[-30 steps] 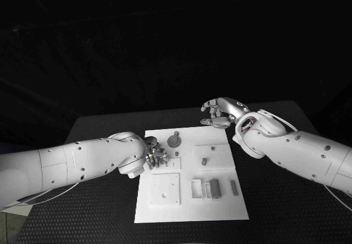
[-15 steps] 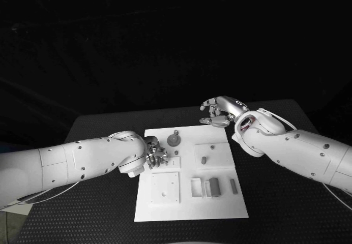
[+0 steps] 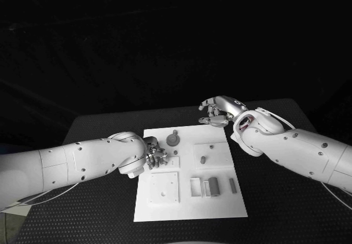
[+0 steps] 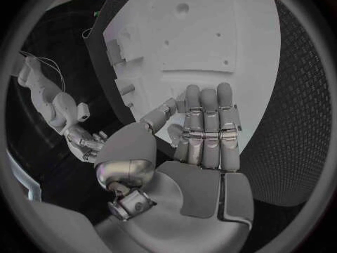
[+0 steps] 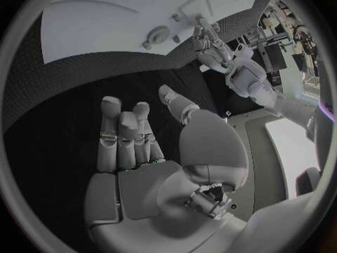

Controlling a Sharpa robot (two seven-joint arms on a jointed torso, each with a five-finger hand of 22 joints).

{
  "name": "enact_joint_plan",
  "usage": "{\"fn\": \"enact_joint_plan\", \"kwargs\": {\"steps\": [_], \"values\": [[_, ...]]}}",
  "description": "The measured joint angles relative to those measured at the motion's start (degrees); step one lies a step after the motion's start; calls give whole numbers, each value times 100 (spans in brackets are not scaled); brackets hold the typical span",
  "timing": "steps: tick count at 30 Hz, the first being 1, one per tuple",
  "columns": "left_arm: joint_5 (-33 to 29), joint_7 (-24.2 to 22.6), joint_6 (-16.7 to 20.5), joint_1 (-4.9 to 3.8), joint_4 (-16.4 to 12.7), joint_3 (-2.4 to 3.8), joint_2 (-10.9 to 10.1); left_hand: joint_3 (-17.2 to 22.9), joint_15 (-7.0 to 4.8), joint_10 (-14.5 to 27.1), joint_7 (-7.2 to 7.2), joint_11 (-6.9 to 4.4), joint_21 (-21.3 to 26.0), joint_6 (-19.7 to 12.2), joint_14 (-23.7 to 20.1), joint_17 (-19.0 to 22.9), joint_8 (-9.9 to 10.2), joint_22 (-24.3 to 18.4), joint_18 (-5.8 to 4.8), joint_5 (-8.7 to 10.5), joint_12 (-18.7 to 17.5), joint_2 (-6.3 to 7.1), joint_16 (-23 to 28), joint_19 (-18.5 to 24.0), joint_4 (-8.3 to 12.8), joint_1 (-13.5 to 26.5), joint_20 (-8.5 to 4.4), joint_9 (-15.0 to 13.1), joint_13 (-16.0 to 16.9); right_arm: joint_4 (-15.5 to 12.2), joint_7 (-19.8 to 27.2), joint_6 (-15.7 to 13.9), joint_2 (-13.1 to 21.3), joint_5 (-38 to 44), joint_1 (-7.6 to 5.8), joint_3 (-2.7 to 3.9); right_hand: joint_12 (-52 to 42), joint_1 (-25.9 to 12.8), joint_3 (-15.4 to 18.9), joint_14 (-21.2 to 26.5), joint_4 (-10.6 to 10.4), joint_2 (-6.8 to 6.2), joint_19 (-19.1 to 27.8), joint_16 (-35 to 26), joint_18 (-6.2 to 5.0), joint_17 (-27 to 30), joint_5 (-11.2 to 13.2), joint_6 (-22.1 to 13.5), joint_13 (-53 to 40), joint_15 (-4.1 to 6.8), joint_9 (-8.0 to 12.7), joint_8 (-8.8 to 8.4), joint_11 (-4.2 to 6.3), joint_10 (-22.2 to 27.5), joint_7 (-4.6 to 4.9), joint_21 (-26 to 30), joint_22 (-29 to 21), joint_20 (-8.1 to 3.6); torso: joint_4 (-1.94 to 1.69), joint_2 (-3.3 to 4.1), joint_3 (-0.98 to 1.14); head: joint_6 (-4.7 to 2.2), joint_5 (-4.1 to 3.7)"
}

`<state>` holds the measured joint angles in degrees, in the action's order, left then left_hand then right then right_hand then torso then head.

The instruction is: Assemble the parts on the task board

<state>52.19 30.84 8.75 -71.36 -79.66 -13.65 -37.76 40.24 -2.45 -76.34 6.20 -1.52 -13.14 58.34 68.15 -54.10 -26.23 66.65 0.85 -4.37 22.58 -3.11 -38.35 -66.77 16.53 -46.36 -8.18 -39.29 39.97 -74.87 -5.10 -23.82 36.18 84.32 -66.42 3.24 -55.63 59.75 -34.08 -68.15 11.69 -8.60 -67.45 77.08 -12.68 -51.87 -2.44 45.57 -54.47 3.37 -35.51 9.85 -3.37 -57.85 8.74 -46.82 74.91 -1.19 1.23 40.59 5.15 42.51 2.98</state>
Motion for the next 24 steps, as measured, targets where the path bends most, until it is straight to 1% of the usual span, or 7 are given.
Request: {"fn": "enact_joint_plan", "kwargs": {"steps": [3,5,14,18,20,24], "values": [[3,3,-3,2,-1,0,4,-1,0,0,-1,0,0,0,0,8,1,2,0,0,0,0,-18,0,-1,0,0,0,0,-3,0,2,0,0,0,0,0,0,0,0,0,0,0,0,0,0,0,2,0,0,0,0,0,0,-2,0,0,0,-2,0,0,6,-4],[5,6,-4,4,-1,0,7,-4,-20,0,-2,0,0,-1,-20,12,8,9,0,0,0,0,-26,0,-3,-1,0,-3,5,-4,0,4,1,0,0,0,0,0,0,0,0,0,0,0,0,0,0,5,0,0,0,0,0,0,-4,0,0,0,-2,0,-1,9,-8],[19,21,-22,12,43,0,29,-5,-21,0,-4,1,0,-2,-20,29,13,21,0,21,23,-7,-48,0,-4,-8,0,-17,5,-8,-1,12,3,-1,0,0,0,0,0,0,0,0,-1,0,0,0,0,3,6,0,5,0,0,0,-2,0,0,2,-3,0,-4,25,-10],[91,24,-33,32,50,9,46,-6,-20,1,-16,1,0,9,-20,47,14,30,0,21,23,-7,-70,0,-4,-8,0,-20,4,-8,-1,16,2,-1,0,0,1,0,0,0,0,0,-1,0,0,0,0,-6,6,0,5,0,0,0,7,0,0,18,-4,0,-4,31,-11],[129,24,-35,44,55,11,52,-12,-1,31,-32,7,0,16,-40,59,18,34,1,21,23,-7,-70,0,2,-8,0,-20,4,-8,-1,18,2,-1,0,0,1,0,0,0,0,0,-1,0,0,1,0,-6,6,0,5,0,0,0,7,0,0,18,-4,1,-5,32,-12],[176,24,-43,52,66,13,61,-13,-1,39,-16,-1,0,33,-40,69,31,36,1,21,23,-7,-70,1,2,-8,1,-24,4,-8,-1,23,4,-1,0,0,1,0,0,0,0,0,-1,0,0,1,0,-6,6,0,5,0,0,0,7,0,0,18,-4,1,-7,34,-15]]}}
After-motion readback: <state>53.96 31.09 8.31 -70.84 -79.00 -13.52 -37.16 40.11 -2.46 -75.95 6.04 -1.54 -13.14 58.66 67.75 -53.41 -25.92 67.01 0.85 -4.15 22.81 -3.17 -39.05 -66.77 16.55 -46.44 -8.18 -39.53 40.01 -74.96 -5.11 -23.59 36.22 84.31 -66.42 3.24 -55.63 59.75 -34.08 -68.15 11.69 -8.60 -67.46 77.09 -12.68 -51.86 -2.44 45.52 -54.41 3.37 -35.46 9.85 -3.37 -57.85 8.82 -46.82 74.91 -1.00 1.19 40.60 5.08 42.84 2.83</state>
